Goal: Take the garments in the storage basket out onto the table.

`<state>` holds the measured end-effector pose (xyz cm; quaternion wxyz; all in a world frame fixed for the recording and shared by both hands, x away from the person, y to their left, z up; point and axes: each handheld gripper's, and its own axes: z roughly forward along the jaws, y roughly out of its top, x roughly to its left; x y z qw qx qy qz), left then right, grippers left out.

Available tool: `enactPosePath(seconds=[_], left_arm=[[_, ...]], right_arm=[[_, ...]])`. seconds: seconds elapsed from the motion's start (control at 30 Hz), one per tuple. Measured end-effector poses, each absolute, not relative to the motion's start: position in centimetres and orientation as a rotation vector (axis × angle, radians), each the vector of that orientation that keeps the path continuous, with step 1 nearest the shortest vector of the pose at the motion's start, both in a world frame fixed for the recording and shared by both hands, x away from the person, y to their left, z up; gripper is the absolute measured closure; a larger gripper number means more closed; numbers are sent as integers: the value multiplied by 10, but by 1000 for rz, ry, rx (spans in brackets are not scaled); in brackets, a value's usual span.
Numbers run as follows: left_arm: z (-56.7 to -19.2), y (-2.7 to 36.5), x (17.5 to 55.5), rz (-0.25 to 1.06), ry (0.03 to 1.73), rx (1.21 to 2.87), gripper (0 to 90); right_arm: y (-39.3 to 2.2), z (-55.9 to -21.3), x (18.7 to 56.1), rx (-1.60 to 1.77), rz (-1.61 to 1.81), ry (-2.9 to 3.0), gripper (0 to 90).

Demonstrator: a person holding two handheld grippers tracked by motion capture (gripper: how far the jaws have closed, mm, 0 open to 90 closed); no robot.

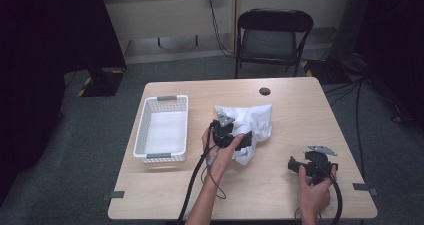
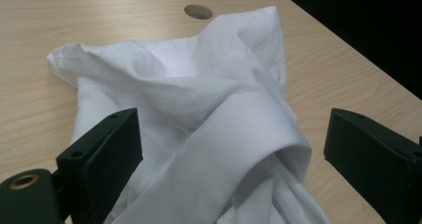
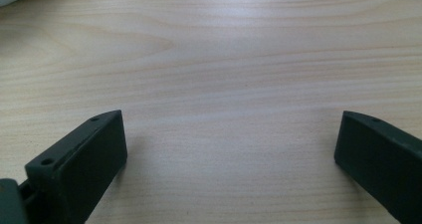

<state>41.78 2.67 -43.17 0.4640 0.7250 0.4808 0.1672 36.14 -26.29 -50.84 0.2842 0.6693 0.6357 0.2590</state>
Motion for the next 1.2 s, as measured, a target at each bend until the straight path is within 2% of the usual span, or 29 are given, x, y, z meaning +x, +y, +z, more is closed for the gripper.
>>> enactPosePath(seconds=[1.2], left_arm=[[-418, 59, 388, 462, 1164, 1708, 67]], right_arm=[[-263, -508, 361, 1791, 693, 1701, 0]])
